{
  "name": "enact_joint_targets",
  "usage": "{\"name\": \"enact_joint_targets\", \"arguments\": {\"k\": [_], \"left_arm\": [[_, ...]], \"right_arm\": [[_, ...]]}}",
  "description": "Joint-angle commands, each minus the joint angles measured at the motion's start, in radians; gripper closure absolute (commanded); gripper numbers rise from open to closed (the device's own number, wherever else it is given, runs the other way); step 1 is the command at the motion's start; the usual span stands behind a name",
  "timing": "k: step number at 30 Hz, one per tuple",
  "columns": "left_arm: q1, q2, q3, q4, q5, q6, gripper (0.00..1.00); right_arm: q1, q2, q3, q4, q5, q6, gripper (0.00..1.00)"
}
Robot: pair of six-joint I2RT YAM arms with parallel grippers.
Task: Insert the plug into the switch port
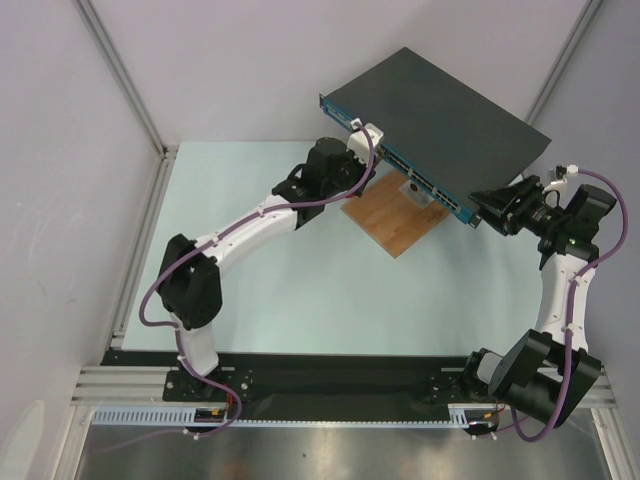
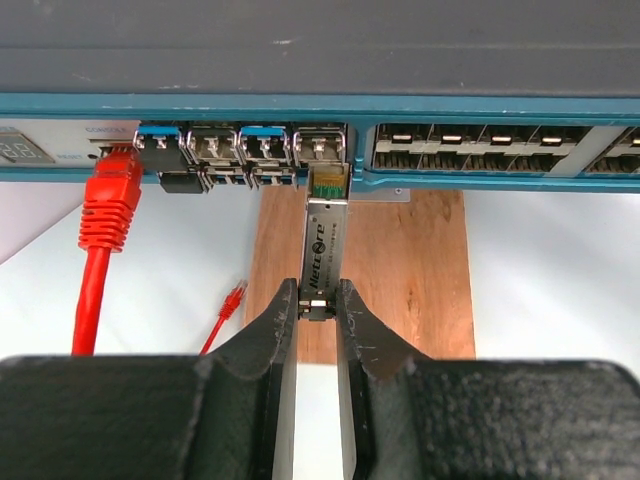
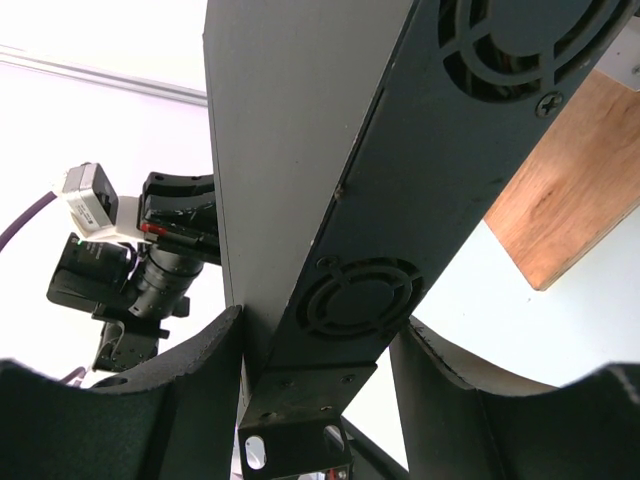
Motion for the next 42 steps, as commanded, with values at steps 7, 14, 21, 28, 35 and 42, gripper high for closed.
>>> {"name": "enact_joint_targets", "arguments": {"k": [7,14,21,28,35,42], "left_arm": [[0.018,-0.236,-0.069,0.037,0.115,0.010,1.00],[0.017,-0.389,-0.155,-0.144,0.282,0.087,1.00],[-0.020,-0.431,-0.126,-0.290,0.317,0.113,1.00],[-0.132,-0.472,-0.135,-0.276,0.216,0.182,1.00],[-0.184,-0.475,-0.122,-0.268,0.173,0.216,1.00],[-0.193,-0.472,-0.125,-0.245,0.158,0.230,1.00]], "right_arm": [[0.000,-0.001,0.128,-0.150,0.039,-0.289,0.69],[-0.151,-0.009,0.249,-0.397,0.018,-0.521,0.03],[-0.119,-0.066,0.407,-0.327,-0.010,-0.486,0.05],[0.343,-0.057,0.409,-0.164,0.123,-0.328,0.12],[0.590,0.032,0.366,-0.051,0.151,-0.217,0.30],[0.670,0.060,0.349,-0.024,0.131,-0.205,0.47]]}}
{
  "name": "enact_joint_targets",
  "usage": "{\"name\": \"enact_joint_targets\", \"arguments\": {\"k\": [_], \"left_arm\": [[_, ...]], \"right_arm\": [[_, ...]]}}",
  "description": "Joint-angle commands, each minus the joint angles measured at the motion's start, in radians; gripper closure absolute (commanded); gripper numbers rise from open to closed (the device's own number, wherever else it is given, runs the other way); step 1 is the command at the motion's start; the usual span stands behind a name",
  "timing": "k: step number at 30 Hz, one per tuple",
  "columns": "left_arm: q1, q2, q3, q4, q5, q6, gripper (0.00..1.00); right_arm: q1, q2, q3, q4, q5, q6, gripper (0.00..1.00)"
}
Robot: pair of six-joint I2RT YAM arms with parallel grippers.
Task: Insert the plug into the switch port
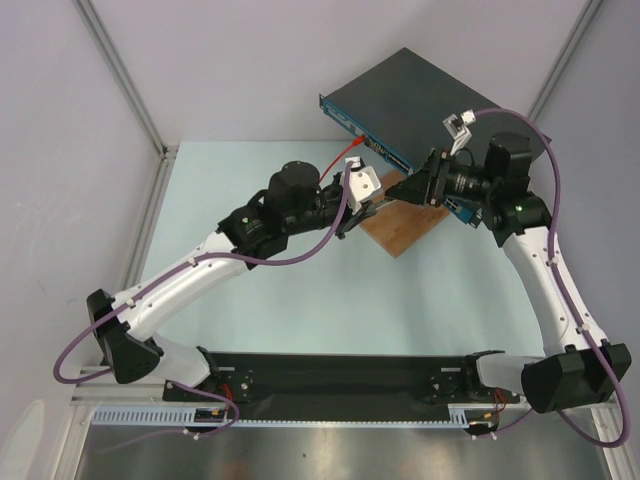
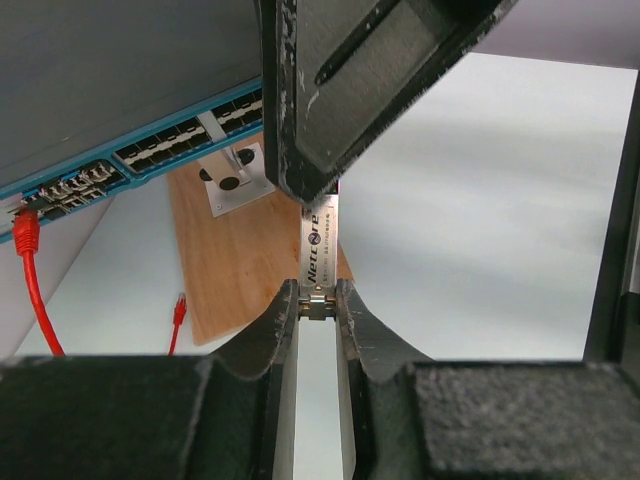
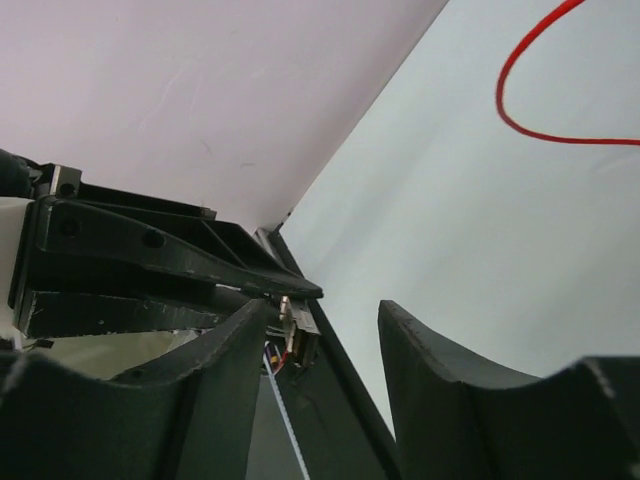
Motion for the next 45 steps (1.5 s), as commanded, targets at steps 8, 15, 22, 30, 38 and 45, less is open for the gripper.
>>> {"name": "enact_joint_targets", "arguments": {"k": [8,15,22,30,38,45], "left_arm": [[-0.010,-0.024,0.025,0.057,-0.029,0.022,1.00],[-0.010,-0.024,0.027,0.071,-0.027,0.016,0.90],[-0.008,-0.095,-0.093,0.201,0.008,0.028,0.59],[-0.007,-0.092,-0.122,0.183,-0.023,0.079,0.58],[-0.001,-0.090,-0.134,0.153,-0.050,0.103,0.57],[0.001,-0.084,-0.119,0.147,-0.026,0.109,0.80]], "right_arm": [[0.040,0.010,-0.043,0.130,-0.072,0.090,0.64],[0.049,0.035,-0.049,0.164,-0.101,0.126,1.00],[0.049,0.061,-0.097,0.369,-0.197,0.297,1.00],[0.047,0.072,-0.114,0.480,-0.231,0.403,1.00],[0.047,0.068,-0.111,0.444,-0.227,0.372,1.00],[0.047,0.072,-0.107,0.422,-0.221,0.358,1.00]]}}
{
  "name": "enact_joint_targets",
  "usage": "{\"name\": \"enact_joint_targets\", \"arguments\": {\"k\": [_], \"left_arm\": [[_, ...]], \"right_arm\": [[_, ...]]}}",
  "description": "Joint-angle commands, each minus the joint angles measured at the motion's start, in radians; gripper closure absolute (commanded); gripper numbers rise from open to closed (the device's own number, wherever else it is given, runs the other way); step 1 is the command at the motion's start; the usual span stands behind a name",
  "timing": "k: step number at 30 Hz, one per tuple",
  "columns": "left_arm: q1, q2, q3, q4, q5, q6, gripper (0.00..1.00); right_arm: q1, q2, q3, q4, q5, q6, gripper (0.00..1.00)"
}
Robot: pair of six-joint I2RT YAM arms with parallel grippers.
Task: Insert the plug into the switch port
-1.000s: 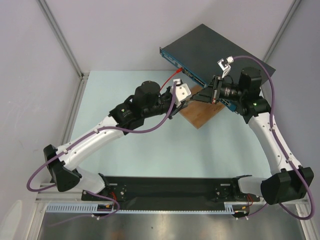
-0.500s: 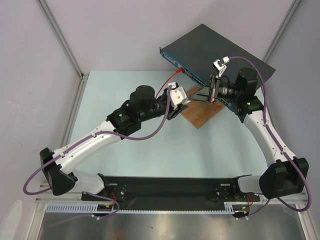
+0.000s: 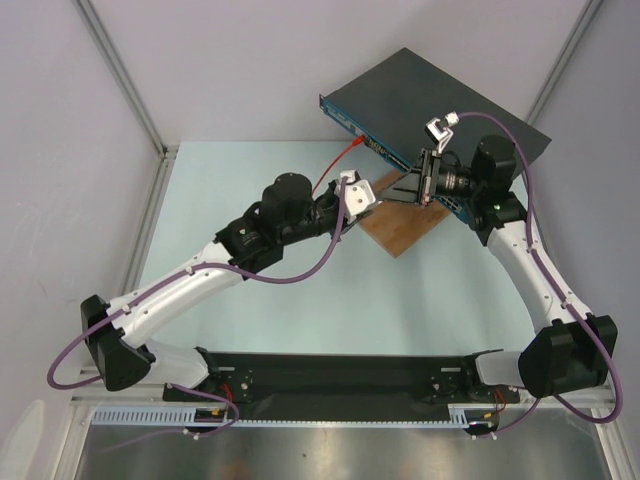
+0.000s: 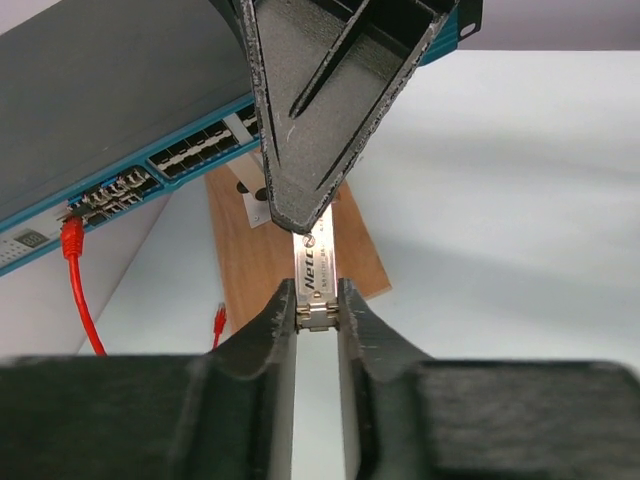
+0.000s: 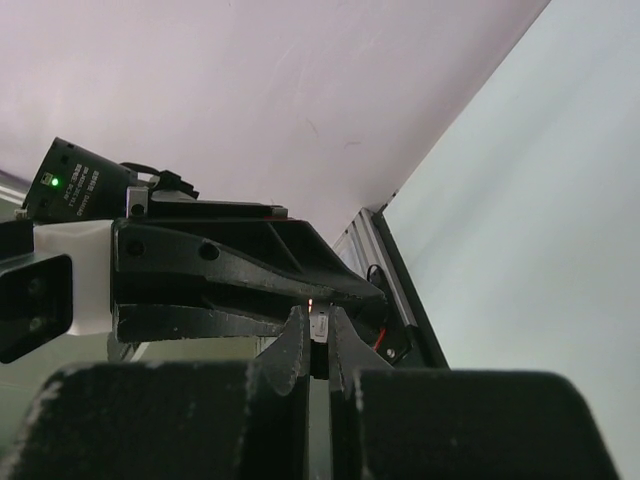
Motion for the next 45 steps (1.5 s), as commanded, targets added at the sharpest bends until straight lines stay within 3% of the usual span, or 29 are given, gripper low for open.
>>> {"name": "enact_joint_targets", "arguments": {"k": [1,4,5,6,9,13,18,22,26,30,34,40,45], "left_arm": [[0.005,-0.021,0.014,0.015,0.016,0.021,0.86],[0.005,-0.016,0.028,0.008,0.037,0.016,0.99],[0.005,-0.013,0.038,-0.009,0.045,0.013,1.00],[0.006,-0.010,0.044,-0.015,0.046,0.010,1.00],[0.011,0.019,0.083,-0.084,0.036,-0.024,1.00],[0.051,0.102,0.191,-0.205,0.031,-0.123,1.00],[0.090,0.231,0.391,-0.363,0.002,-0.209,1.00],[0.135,0.346,0.523,-0.439,0.020,-0.295,1.00],[0.175,0.439,0.681,-0.527,0.020,-0.328,1.00],[0.189,0.533,0.814,-0.616,-0.042,-0.328,1.00],[0.189,0.556,0.839,-0.615,-0.090,-0.320,1.00],[0.193,0.571,0.847,-0.597,-0.125,-0.292,1.00],[0.193,0.605,0.873,-0.598,-0.101,-0.294,0.99]], "right_arm": [[0.005,-0.006,0.016,0.001,-0.011,-0.019,1.00],[0.005,-0.002,0.026,-0.054,0.009,-0.064,0.98],[0.000,-0.004,0.036,-0.075,0.018,-0.087,0.87],[-0.004,-0.005,0.042,-0.126,0.035,-0.105,0.58],[-0.069,-0.015,0.097,-0.200,0.080,-0.162,0.22],[-0.207,-0.048,0.157,-0.244,0.106,-0.194,0.11],[-0.427,-0.137,0.175,-0.330,0.117,-0.255,0.04],[-0.717,-0.186,0.160,-0.471,0.107,-0.338,0.00],[-0.885,-0.193,0.123,-0.606,0.077,-0.436,0.00],[-0.905,-0.173,0.059,-0.680,0.094,-0.515,0.00],[-0.888,-0.171,-0.091,-0.512,0.081,-0.371,0.00],[-0.790,-0.164,-0.167,-0.343,0.112,-0.271,0.01],[-0.746,-0.167,-0.216,-0.229,0.123,-0.208,0.12]]}}
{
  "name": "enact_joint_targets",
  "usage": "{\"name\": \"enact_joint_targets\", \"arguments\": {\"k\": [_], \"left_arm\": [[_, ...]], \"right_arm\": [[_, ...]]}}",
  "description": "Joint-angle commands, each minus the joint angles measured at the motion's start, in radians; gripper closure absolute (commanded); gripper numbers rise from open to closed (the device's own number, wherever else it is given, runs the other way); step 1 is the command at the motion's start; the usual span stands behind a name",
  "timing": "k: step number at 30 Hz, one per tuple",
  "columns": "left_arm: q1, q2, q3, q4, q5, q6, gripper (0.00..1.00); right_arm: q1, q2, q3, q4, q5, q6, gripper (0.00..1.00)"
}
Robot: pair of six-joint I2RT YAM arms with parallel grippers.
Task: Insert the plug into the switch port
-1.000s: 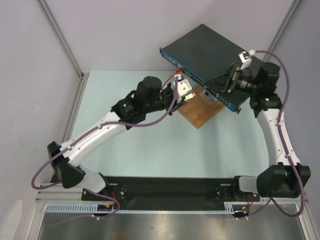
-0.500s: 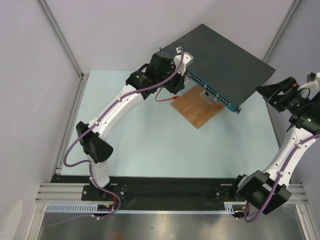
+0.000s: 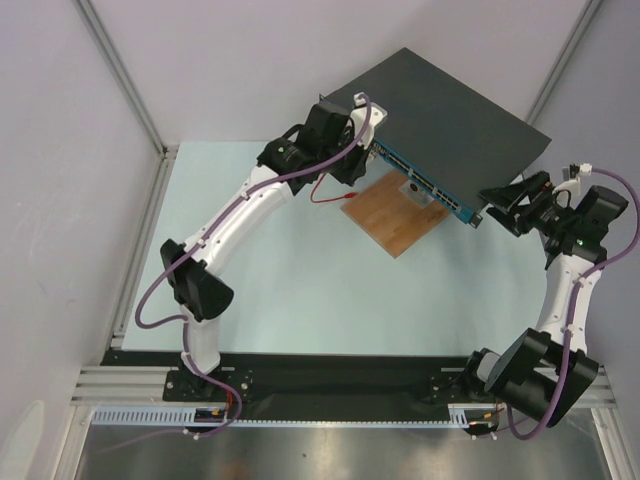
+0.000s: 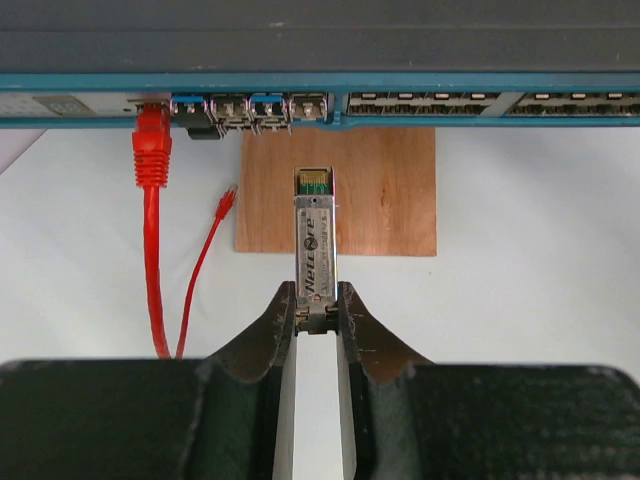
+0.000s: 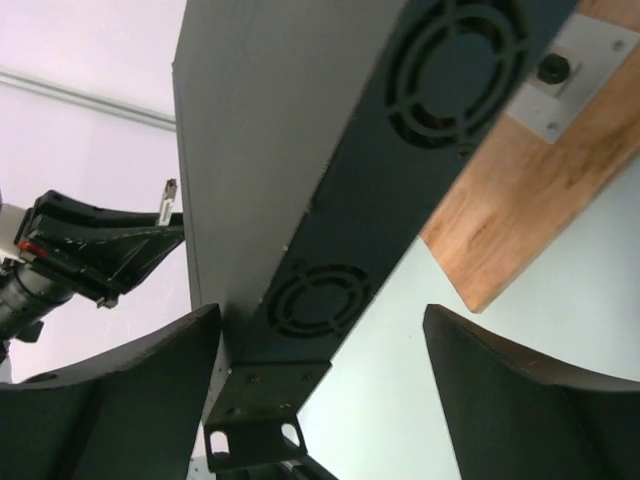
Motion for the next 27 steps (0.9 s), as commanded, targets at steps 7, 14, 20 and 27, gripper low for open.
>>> {"name": "enact_joint_targets", "arguments": {"k": [7,14,20,27], "left_arm": [[0.001,0.061,0.089,0.011,0.019,-0.013,1.00],[-0.001,0.081,0.098,0.014,0.022,-0.022,1.00],[-0.005,0.095,0.118,0.016,0.019,-0.025,1.00],[-0.013,0.113,0.140,0.019,0.013,-0.022,1.00]], "right_arm": [[0.036,-0.020,-0.054,0.254,0.020,0.156,0.52],[0.042,-0.030,-0.075,0.309,0.032,0.198,0.84],[0.052,-0.037,-0.085,0.319,0.038,0.205,1.00],[0.061,-0.043,-0.082,0.317,0.037,0.195,1.00]]}}
